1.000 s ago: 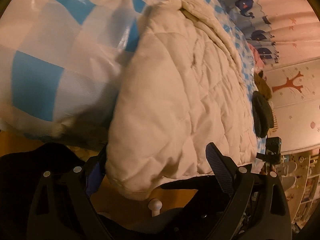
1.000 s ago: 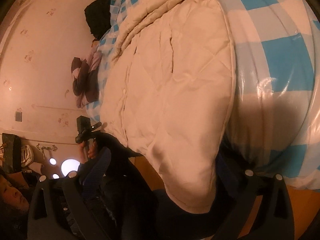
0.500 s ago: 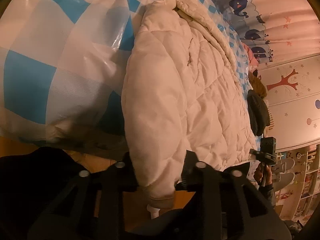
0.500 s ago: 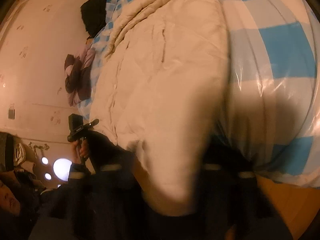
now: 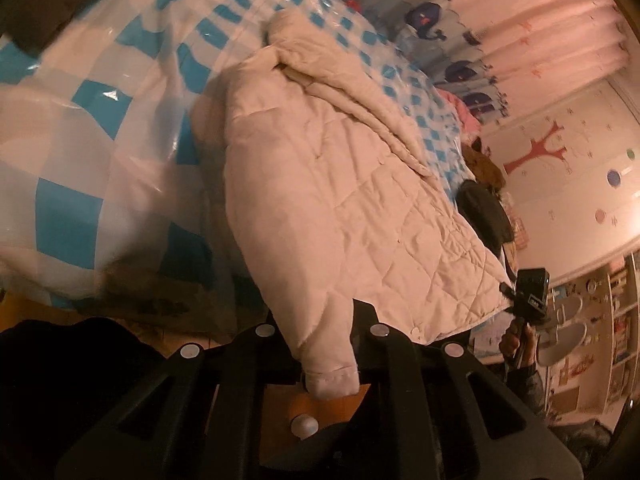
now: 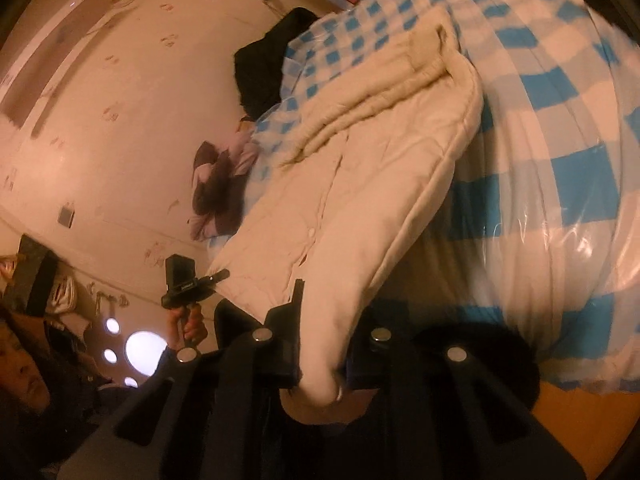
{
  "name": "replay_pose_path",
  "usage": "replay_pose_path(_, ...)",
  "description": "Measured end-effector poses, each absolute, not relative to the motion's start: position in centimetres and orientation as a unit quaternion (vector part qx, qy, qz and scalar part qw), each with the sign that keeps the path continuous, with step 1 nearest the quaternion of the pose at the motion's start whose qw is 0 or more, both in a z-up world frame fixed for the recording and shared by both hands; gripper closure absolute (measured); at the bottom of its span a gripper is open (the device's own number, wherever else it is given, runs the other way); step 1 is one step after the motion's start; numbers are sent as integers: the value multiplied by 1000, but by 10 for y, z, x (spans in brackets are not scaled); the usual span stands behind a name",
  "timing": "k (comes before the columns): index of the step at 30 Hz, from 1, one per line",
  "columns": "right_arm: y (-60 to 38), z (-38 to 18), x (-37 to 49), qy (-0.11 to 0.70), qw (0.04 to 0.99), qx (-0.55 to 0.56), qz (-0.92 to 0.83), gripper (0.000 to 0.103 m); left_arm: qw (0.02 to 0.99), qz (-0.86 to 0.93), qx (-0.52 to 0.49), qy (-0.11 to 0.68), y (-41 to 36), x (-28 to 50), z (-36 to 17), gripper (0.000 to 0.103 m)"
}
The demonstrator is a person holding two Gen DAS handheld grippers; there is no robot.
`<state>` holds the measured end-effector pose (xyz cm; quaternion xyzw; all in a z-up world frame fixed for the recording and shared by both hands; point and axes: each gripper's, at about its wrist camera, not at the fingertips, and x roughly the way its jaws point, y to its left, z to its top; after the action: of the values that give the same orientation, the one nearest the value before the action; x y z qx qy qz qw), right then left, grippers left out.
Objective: Fold large clothes
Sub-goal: 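Lift the hem with both grippers and carry it toward the collar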
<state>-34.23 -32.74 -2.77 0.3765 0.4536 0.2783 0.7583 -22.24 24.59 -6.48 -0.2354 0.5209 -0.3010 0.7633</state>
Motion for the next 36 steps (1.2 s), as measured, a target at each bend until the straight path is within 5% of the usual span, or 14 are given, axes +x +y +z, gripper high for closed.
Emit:
replay_pose_path(4, -329, -53, -344, 494, 735, 380, 267, 84, 741, -287, -241, 557, 250, -221, -93, 83)
replay_pose_path(9, -330, -73, -337, 511, 719, 390, 262, 60, 727, -258, -266, 578, 259, -216, -126, 47)
replay_pose_path(12, -328, -78, -330, 521, 715, 387, 260, 47, 724, -246, -275, 582, 258, -213, -136, 38)
replay_pose_path(17, -325, -92, -320, 535, 705, 388, 259, 47, 721, -246, -273, 587, 244, -208, -146, 35)
replay_pose_path(18, -322, -93, -320, 533, 708, 385, 258, 50, 721, -249, -273, 586, 241, -208, -147, 35)
replay_pose_path(20, -319, -95, -322, 529, 714, 383, 254, 79, 722, -252, -271, 585, 236, -208, -148, 38)
replay_pose_path(23, -317, -90, -325, 508, 727, 386, 253, 86, 716, -254, -282, 586, 235, -206, -150, 85)
replay_pose_path(24, -315, -87, -327, 501, 732, 388, 252, 86, 717, -257, -287, 582, 236, -207, -149, 88)
replay_pose_path(36, -320, -31, -366, 425, 759, 395, 294, 88, 761, -325, -242, 506, 237, -252, -54, 93)
